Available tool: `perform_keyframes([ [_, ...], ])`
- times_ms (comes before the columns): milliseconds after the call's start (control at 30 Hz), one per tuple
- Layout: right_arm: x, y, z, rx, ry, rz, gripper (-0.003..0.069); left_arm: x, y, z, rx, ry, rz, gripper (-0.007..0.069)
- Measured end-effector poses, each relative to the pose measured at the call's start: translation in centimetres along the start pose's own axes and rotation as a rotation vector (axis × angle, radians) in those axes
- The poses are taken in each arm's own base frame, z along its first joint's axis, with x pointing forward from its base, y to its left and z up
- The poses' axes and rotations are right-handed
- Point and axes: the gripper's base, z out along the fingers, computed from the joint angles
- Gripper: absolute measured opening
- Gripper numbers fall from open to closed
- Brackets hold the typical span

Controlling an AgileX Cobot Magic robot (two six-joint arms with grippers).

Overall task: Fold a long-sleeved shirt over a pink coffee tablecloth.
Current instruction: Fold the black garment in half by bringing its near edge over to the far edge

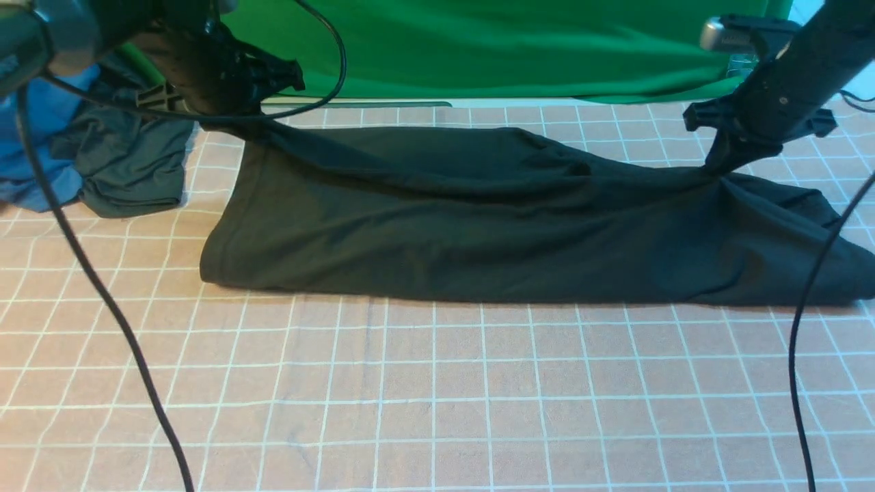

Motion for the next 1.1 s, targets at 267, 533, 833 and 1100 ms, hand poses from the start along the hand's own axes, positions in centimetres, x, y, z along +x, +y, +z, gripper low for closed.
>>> perform_keyframes([
  [267,-2.2,-0.2,0.4,0.009,-0.085,-0.014,0.0212,0.5,-0.2,2.1,0.014,0.036,-0.016,0.0032],
  [533,-4.0,1.5,-3.9,-0.027,-0.127,-0.24,0.0558,0.3,-0.3,1.9,0.021,0.023,-0.015,0.0032],
  [833,-3.2,7.3,-2.4,-0.104,-0.099,-0.698,0.0538,0.3,-0.4,1.9,0.028,0.026,-0.022,0.0032],
  [1100,-1.6,9.9,1.6,-0.122,0.023,-0.855,0.0538,0.4,-0.4,1.9,0.033,0.035,-0.028,0.0032],
])
